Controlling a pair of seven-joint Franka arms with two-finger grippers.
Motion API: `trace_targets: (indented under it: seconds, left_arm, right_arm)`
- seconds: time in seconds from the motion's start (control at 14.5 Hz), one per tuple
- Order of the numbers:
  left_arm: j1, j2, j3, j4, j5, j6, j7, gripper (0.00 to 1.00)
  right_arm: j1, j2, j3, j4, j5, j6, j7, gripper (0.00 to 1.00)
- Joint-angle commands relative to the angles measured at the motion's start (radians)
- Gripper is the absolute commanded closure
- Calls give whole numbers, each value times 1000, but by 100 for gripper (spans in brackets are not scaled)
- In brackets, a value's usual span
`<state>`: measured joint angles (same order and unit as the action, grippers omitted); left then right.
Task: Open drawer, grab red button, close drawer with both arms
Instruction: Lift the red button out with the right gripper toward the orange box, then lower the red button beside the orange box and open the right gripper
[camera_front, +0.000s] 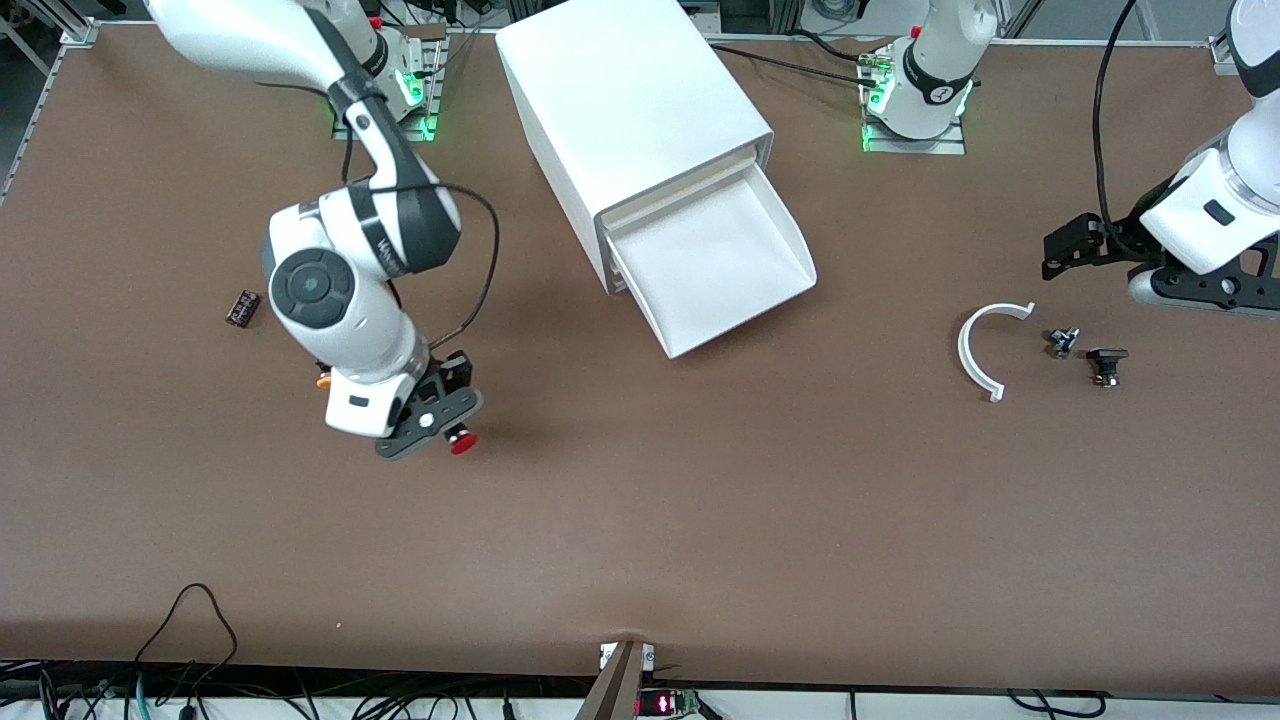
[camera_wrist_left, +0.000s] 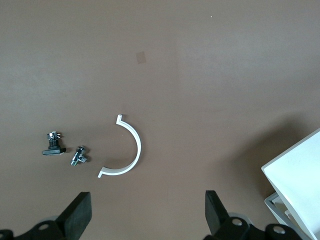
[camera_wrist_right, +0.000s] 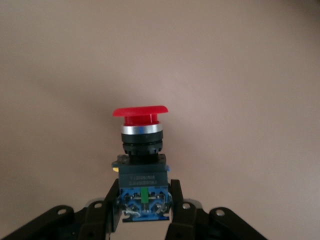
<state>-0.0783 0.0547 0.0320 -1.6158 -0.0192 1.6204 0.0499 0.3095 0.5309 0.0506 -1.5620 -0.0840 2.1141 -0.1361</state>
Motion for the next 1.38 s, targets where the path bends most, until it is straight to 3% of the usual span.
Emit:
trace_targets:
  seconds: [0.0, 0.34, 0.55, 0.69, 0.83, 1.03, 1.31]
  left_arm:
    - [-23, 37, -15, 48, 24, -45, -24, 0]
    - [-89, 114, -46, 25, 55, 61, -241, 0]
    - [-110, 178, -73, -24, 48, 189, -320, 0]
    - [-123, 180, -76, -132, 47, 341, -329, 0]
    - [-146, 201, -87, -228, 47, 494, -392, 0]
    - [-213, 263, -99, -279, 47, 640, -586, 0]
    - [-232, 298, -188, -383, 48, 798, -780, 0]
  right_arm:
    - [-35, -43, -3, -133, 10, 67, 40, 77]
    - [-95, -61, -3, -373, 12, 317, 53, 77]
    - [-122, -63, -3, -429, 10, 377, 49, 76]
    - [-129, -66, -3, -426, 13, 372, 56, 55]
    - [-129, -84, -3, -421, 13, 365, 87, 0]
    - [-132, -95, -3, -398, 15, 337, 93, 0]
    - [-135, -141, -3, -350, 44, 279, 95, 0]
